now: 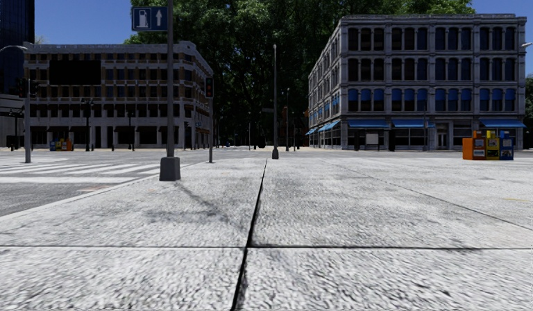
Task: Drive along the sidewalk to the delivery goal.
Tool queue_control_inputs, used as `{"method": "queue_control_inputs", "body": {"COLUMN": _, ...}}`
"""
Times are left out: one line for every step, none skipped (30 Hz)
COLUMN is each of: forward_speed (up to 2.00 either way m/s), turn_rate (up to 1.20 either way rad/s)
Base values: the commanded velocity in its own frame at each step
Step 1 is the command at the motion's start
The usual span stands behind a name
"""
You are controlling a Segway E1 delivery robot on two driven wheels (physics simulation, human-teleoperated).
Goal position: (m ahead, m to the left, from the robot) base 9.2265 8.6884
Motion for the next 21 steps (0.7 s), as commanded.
{"method": "queue_control_inputs", "body": {"forward_speed": 2.0, "turn_rate": 0.0}}
{"method": "queue_control_inputs", "body": {"forward_speed": 2.0, "turn_rate": 0.0}}
{"method": "queue_control_inputs", "body": {"forward_speed": 2.0, "turn_rate": 0.0}}
{"method": "queue_control_inputs", "body": {"forward_speed": 2.0, "turn_rate": 0.0}}
{"method": "queue_control_inputs", "body": {"forward_speed": 2.0, "turn_rate": 0.0}}
{"method": "queue_control_inputs", "body": {"forward_speed": 2.0, "turn_rate": 0.0}}
{"method": "queue_control_inputs", "body": {"forward_speed": 2.0, "turn_rate": 0.0}}
{"method": "queue_control_inputs", "body": {"forward_speed": 2.0, "turn_rate": 0.0}}
{"method": "queue_control_inputs", "body": {"forward_speed": 2.0, "turn_rate": 0.0}}
{"method": "queue_control_inputs", "body": {"forward_speed": 2.0, "turn_rate": 0.0}}
{"method": "queue_control_inputs", "body": {"forward_speed": 2.0, "turn_rate": 0.0}}
{"method": "queue_control_inputs", "body": {"forward_speed": 2.0, "turn_rate": 0.0}}
{"method": "queue_control_inputs", "body": {"forward_speed": 2.0, "turn_rate": 0.0}}
{"method": "queue_control_inputs", "body": {"forward_speed": 2.0, "turn_rate": 0.0}}
{"method": "queue_control_inputs", "body": {"forward_speed": 2.0, "turn_rate": 0.0}}
{"method": "queue_control_inputs", "body": {"forward_speed": 2.0, "turn_rate": 0.0}}
{"method": "queue_control_inputs", "body": {"forward_speed": 2.0, "turn_rate": 0.0}}
{"method": "queue_control_inputs", "body": {"forward_speed": 2.0, "turn_rate": 0.0}}
{"method": "queue_control_inputs", "body": {"forward_speed": 2.0, "turn_rate": 0.0}}
{"method": "queue_control_inputs", "body": {"forward_speed": 2.0, "turn_rate": 0.0}}
{"method": "queue_control_inputs", "body": {"forward_speed": 2.0, "turn_rate": 0.0}}
